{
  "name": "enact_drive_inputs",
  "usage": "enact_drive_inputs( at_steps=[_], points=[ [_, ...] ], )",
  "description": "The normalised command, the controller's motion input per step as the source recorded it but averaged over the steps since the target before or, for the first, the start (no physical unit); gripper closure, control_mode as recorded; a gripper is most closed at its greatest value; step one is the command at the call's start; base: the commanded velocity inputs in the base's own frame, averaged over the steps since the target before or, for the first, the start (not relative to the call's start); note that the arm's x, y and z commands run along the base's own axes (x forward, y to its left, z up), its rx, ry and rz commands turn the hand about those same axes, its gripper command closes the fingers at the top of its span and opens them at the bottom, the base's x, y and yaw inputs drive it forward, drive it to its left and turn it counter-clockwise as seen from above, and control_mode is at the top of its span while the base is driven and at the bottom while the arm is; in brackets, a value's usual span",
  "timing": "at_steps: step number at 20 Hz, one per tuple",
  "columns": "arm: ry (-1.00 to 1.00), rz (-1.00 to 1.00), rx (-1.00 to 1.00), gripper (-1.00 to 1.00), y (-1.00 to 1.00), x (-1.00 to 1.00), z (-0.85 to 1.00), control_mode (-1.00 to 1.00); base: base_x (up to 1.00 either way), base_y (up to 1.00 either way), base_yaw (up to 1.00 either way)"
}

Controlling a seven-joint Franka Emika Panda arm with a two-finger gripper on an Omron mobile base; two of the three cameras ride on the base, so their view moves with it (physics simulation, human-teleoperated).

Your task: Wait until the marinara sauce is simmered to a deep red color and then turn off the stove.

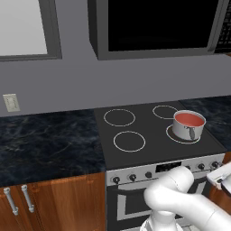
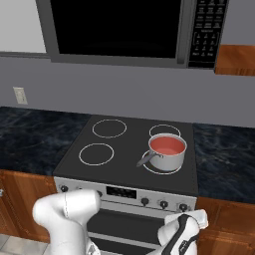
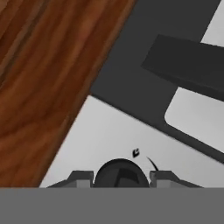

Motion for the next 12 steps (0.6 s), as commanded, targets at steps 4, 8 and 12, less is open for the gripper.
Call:
enact_drive_inputs(
  at_steps=[4, 8, 12],
  points=[
    [0.00, -0.05, 0.39, 1.00, -0.04, 0.00, 0.00, -1.00, 0.00, 0.00, 0.00],
    [-0.02, -0.04, 0.34, 1.00, -0.01, 0.00, 0.00, -1.00, 0.00, 0.00, 0.00],
    [-0.01, -0.03, 0.22, 1.00, -0.06, 0.00, 0.00, -1.00, 0.00, 0.00, 0.00]
  ],
)
